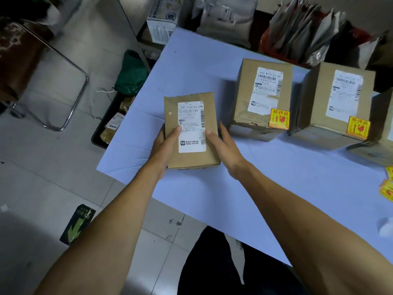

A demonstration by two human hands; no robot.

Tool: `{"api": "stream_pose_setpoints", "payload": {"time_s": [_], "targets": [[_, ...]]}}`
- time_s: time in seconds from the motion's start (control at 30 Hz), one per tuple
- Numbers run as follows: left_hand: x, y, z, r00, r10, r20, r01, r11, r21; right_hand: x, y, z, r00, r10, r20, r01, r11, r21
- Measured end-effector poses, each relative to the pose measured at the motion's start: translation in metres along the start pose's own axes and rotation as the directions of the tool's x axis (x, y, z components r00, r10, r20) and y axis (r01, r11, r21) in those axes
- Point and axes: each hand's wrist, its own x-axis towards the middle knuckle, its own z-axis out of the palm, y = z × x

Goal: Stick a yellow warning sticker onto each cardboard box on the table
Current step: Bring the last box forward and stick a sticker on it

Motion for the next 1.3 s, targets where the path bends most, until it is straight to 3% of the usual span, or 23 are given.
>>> {"api": "stream_pose_setpoints", "payload": {"time_s": [0.33,0.6,0.9,1.17,1.3], "targets": [[-0.011,0.008,-0.001,0.999,0.018,0.040,-0.015,0.996,-0.090,-0.001,-0.003,0.008,0.996,-0.042,0.074,0.040,0.999,0.036],[-0.065,0.070,0.015,0.967,0.235,0.096,-0.222,0.967,-0.128,-0.055,-0.056,-0.015,0.968,-0.245,0.049,0.242,0.968,0.060],[-0.106,0.083,0.130,0.910,0.253,0.328,-0.243,0.967,-0.072,-0.131,-0.054,-0.122,0.943,-0.284,-0.175,0.304,0.948,0.099],[-0.139,0.017,0.255,0.864,0.156,0.479,-0.179,0.984,0.004,-0.197,0.019,-0.229,0.913,-0.180,-0.366,0.246,0.959,0.140],[-0.152,-0.013,0.295,0.850,0.152,0.505,-0.232,0.968,0.100,-0.220,0.052,-0.263,0.904,-0.131,-0.408,0.210,0.965,0.155]]}}
